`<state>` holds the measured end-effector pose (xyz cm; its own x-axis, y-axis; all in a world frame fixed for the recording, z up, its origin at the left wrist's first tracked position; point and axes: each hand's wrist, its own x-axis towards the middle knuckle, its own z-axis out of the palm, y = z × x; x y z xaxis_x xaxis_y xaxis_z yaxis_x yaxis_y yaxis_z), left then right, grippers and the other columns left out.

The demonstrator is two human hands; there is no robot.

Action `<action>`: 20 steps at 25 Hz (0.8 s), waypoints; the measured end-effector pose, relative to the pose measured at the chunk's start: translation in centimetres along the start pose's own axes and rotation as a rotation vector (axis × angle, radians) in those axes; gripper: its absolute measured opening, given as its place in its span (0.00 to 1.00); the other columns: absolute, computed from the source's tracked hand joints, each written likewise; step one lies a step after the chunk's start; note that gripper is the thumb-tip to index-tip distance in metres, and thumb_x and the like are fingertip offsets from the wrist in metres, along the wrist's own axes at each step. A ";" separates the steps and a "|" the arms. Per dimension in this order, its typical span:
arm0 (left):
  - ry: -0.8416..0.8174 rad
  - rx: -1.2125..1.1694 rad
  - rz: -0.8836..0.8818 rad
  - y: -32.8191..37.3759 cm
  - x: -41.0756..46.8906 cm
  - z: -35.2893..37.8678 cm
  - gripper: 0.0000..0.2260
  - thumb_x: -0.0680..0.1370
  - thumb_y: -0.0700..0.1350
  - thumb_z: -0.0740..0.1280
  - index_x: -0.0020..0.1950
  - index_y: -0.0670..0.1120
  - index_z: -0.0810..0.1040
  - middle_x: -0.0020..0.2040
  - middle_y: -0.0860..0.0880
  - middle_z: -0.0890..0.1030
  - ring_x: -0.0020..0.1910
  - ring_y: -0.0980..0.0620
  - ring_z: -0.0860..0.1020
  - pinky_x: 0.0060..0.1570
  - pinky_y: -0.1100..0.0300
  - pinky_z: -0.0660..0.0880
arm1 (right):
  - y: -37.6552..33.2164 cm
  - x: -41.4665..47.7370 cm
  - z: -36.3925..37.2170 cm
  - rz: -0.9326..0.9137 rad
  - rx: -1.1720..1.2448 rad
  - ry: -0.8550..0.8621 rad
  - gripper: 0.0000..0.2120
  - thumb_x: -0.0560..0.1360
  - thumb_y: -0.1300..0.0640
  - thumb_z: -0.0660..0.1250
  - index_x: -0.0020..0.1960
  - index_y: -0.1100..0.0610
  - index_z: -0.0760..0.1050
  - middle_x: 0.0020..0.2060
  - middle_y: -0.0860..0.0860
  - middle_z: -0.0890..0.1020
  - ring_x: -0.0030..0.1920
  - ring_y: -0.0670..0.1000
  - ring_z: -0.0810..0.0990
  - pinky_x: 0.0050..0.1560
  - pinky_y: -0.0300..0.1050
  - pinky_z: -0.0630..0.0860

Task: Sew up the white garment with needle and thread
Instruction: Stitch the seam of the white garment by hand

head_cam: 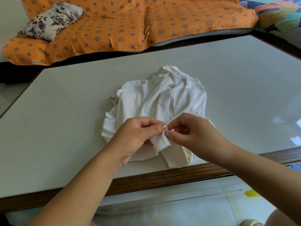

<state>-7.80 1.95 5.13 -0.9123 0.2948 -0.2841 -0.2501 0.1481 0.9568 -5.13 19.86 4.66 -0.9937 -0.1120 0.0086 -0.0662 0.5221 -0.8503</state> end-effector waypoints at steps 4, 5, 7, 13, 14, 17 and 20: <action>-0.011 0.029 -0.005 0.1 -0.1 -0.1 0.10 0.66 0.50 0.75 0.44 0.48 0.87 0.41 0.48 0.86 0.41 0.54 0.81 0.40 0.63 0.75 | 0.0 0.1 0.0 -0.047 -0.024 0.037 0.06 0.75 0.54 0.69 0.40 0.48 0.79 0.37 0.45 0.79 0.37 0.40 0.76 0.40 0.30 0.71; -0.015 0.043 -0.012 0.2 -0.1 -0.2 0.10 0.65 0.50 0.75 0.44 0.48 0.87 0.42 0.48 0.86 0.41 0.54 0.81 0.41 0.62 0.75 | 0.0 0.2 -0.2 -0.037 -0.020 0.041 0.07 0.75 0.54 0.68 0.38 0.48 0.79 0.37 0.45 0.79 0.36 0.40 0.76 0.39 0.30 0.71; -0.023 0.077 -0.028 0.3 -0.1 -0.6 0.09 0.64 0.49 0.75 0.43 0.49 0.87 0.40 0.50 0.85 0.39 0.57 0.80 0.40 0.63 0.75 | 0.1 0.3 -0.8 -0.021 -0.015 0.037 0.09 0.75 0.54 0.68 0.37 0.48 0.80 0.37 0.45 0.80 0.35 0.40 0.76 0.38 0.31 0.72; -0.046 0.200 -0.035 0.3 -0.1 -0.4 0.02 0.72 0.44 0.75 0.42 0.50 0.86 0.35 0.56 0.82 0.35 0.61 0.77 0.36 0.66 0.72 | 0.8 -0.1 -1.4 0.018 0.054 -0.012 0.10 0.75 0.56 0.69 0.36 0.48 0.82 0.34 0.41 0.79 0.31 0.40 0.74 0.34 0.29 0.69; -0.053 0.200 -0.038 0.3 -0.2 -0.3 0.02 0.72 0.44 0.75 0.41 0.51 0.86 0.35 0.56 0.82 0.36 0.61 0.77 0.37 0.65 0.72 | 0.8 -0.2 -1.5 0.007 0.047 0.000 0.10 0.75 0.57 0.70 0.36 0.49 0.82 0.33 0.41 0.79 0.31 0.40 0.74 0.34 0.29 0.68; -0.067 0.156 -0.044 0.5 -0.1 0.0 0.03 0.72 0.43 0.75 0.41 0.51 0.86 0.38 0.54 0.83 0.39 0.58 0.78 0.41 0.62 0.72 | 0.7 -0.5 -1.8 -0.066 -0.007 0.054 0.09 0.74 0.59 0.70 0.36 0.50 0.83 0.33 0.38 0.78 0.32 0.40 0.75 0.35 0.28 0.69; -0.056 0.062 -0.064 0.5 0.0 0.3 0.03 0.72 0.42 0.74 0.40 0.50 0.86 0.39 0.52 0.83 0.42 0.56 0.79 0.44 0.59 0.71 | 0.5 -0.7 -2.2 -0.097 -0.049 0.067 0.10 0.74 0.60 0.70 0.35 0.50 0.81 0.32 0.37 0.78 0.32 0.40 0.75 0.35 0.28 0.68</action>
<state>-7.84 2.29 5.56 -0.8751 0.3354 -0.3488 -0.2849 0.2254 0.9317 -4.68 22.05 5.37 -0.9861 -0.1083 0.1263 -0.1654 0.5524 -0.8170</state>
